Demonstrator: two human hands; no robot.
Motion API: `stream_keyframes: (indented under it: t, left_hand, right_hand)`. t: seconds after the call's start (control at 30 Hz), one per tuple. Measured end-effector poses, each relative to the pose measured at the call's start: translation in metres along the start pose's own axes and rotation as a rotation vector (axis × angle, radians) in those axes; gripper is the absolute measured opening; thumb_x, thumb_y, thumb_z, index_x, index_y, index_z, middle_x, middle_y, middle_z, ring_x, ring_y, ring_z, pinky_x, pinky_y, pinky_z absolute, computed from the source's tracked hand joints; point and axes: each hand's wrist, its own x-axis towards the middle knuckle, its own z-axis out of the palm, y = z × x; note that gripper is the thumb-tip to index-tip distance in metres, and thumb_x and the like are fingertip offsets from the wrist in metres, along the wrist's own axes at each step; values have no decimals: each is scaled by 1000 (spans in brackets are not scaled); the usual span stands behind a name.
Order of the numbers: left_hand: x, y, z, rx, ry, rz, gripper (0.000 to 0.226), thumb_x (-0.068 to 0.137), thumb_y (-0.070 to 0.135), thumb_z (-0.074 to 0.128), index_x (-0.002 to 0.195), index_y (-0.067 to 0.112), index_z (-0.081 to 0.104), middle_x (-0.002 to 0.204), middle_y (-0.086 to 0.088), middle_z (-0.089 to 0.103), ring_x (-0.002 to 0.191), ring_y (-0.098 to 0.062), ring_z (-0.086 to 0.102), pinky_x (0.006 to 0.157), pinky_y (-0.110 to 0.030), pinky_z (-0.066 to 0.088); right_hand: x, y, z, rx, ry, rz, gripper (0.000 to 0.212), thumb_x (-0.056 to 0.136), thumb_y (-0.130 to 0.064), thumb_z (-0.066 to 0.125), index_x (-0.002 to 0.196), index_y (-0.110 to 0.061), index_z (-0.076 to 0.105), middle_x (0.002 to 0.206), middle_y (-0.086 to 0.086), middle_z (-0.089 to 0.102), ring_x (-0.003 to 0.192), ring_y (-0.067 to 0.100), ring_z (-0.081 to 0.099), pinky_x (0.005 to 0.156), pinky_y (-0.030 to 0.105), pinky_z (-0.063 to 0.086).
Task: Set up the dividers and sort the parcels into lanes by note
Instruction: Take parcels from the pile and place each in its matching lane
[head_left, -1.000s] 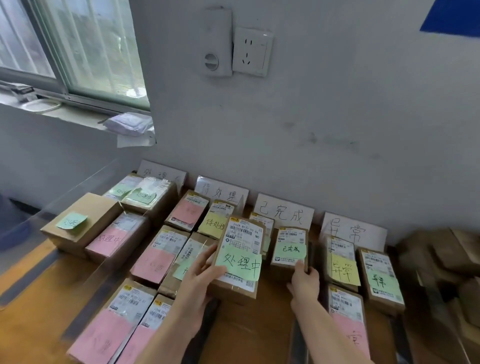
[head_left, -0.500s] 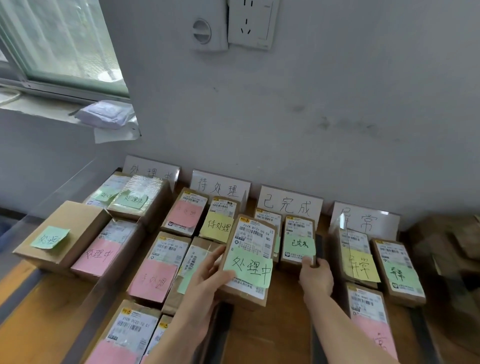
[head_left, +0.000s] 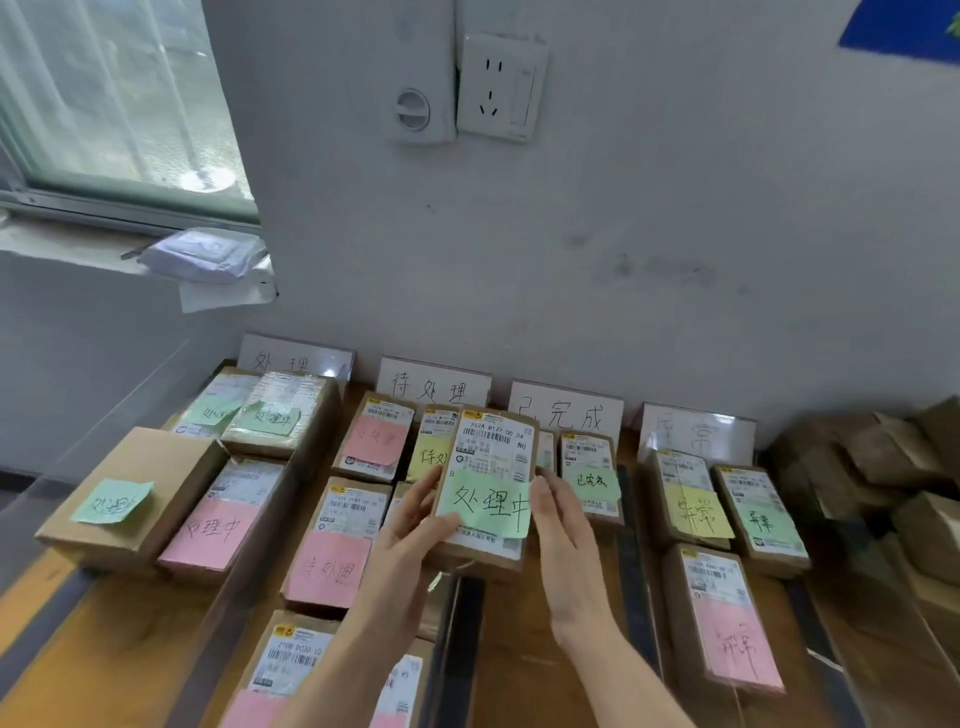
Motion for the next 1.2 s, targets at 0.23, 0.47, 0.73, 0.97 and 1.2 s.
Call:
stream_keyframes:
  t: [0.23,0.47,0.73,0.97,1.2]
  left_hand:
    - [-47,25,-30,-19,75,92,50,79,12,61,127,25,56,116,-13,70,104,-32,69,74,-37,62]
    - [-120,39,-75,124,281,211,51,76,24,67,126,24,57,110,-11,72,99,-33,71,70,-39,60]
    - [-178,57,-150,272,476,303,41,89,17,61,130,22,56,118,-8,66,99,-16,69,63,-20,57]
    - [-191,75,-254,449,548,257,38,93,19,62,129,29,55,125,0,62,115,-17,60,90,-38,56]
    - [-180,72,-325,765,532,164,46,98,17,55,144,18,46,131,5,56,120,-10,52,85,-21,52]
  right_hand:
    - [-50,-11,34,85,-233,76,40,91,-29,67,126,-40,51,113,-10,70,101,12,68,84,36,60]
    - [-100,-5,86,100,-321,64,38,89,-35,68,124,-40,52,111,-4,70,99,21,71,84,45,59]
    - [-149,5,169,83,-395,65,32,92,-27,67,119,-38,54,112,-4,68,106,15,66,86,39,59]
    - [-172,29,264,2,-380,165,29,93,-20,64,119,-31,56,114,-7,67,109,14,63,90,40,57]
    - [-177,74,334,-54,-270,343,34,95,-17,60,126,-26,53,117,-6,64,109,15,61,95,44,54]
